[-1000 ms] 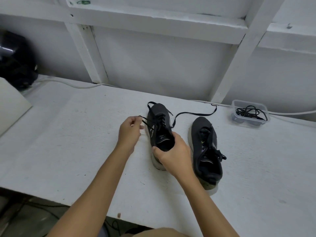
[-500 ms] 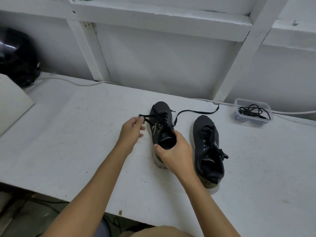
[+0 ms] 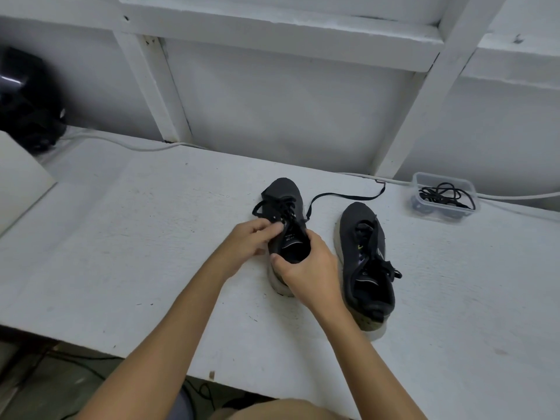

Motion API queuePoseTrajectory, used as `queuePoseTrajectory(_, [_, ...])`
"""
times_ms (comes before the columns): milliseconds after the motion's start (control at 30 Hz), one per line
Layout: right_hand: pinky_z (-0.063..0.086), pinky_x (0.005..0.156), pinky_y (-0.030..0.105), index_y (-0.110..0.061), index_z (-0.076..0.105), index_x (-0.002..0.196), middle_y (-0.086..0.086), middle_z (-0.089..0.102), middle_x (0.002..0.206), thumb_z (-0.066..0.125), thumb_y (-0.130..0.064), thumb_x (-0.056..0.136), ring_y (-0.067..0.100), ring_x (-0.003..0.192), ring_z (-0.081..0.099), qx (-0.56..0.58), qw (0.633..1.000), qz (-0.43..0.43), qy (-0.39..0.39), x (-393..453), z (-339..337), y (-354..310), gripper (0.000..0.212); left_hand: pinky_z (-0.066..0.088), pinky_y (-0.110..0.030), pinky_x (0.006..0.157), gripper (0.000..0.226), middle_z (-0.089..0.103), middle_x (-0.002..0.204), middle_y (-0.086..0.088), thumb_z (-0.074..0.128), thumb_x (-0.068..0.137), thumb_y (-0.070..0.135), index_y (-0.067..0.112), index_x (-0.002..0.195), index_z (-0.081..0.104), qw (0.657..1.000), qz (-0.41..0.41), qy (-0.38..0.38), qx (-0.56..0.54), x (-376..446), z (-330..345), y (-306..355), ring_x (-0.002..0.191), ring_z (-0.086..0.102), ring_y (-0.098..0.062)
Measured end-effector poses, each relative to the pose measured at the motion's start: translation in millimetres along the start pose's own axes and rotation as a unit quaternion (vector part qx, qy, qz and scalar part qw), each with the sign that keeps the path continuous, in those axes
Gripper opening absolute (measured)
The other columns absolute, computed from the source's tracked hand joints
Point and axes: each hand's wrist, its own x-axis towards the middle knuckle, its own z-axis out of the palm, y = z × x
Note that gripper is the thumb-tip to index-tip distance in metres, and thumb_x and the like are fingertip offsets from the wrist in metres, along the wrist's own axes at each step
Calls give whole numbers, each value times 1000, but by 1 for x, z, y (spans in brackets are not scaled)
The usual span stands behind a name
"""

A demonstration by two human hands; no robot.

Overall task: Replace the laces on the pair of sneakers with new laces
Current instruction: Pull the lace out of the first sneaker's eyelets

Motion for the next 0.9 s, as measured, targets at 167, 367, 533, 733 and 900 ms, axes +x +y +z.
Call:
queuePoseTrajectory(167, [53, 94, 31, -29, 57, 123, -17, 65, 111, 80, -41, 75, 5, 106, 60, -4, 1000, 2, -2, 0, -1, -1, 55, 51, -29, 71, 13, 67, 84, 7, 61, 98, 28, 19, 91, 66, 964, 65, 237, -96, 5, 3, 0, 82, 62, -11])
queuePoseTrajectory(367, [53, 93, 31, -35, 56, 116, -19, 65, 107, 80, -38, 76, 4, 104, 60, 2, 1000, -9, 1, -1, -1, -1, 47, 52, -31, 78, 25, 71, 98, 2, 63, 96, 41, 18, 99, 73, 999, 1, 28, -20, 2, -3, -3, 92, 64, -11])
queuePoseTrajectory(533, [52, 91, 27, -38, 53, 113, -19, 65, 107, 80, -38, 77, 4, 104, 60, 6, 1000, -5, -1, -1, -3, -3, 46, 54, -27, 74, 13, 70, 90, -2, 61, 99, 26, 16, 94, 68, 987, 62, 145, -34, 3, 3, 2, 86, 66, -8])
queuePoseTrajectory(733, [51, 90, 25, -36, 56, 115, -20, 65, 106, 80, -39, 76, 3, 103, 60, 4, 1000, -7, 5, -2, -1, -1, 46, 53, -31, 79, 23, 67, 104, 1, 54, 103, 34, 15, 104, 66, 982, -19, 126, -142, 6, -2, -2, 96, 63, -14])
queuePoseTrajectory(900, [52, 92, 26, -34, 57, 122, -21, 65, 108, 80, -38, 77, 2, 105, 60, 8, 1000, -10, 6, -1, -1, -2, 51, 48, -29, 82, 16, 71, 101, 3, 66, 95, 34, 20, 99, 73, 999, 30, 40, -17, 3, 4, -4, 97, 64, -11])
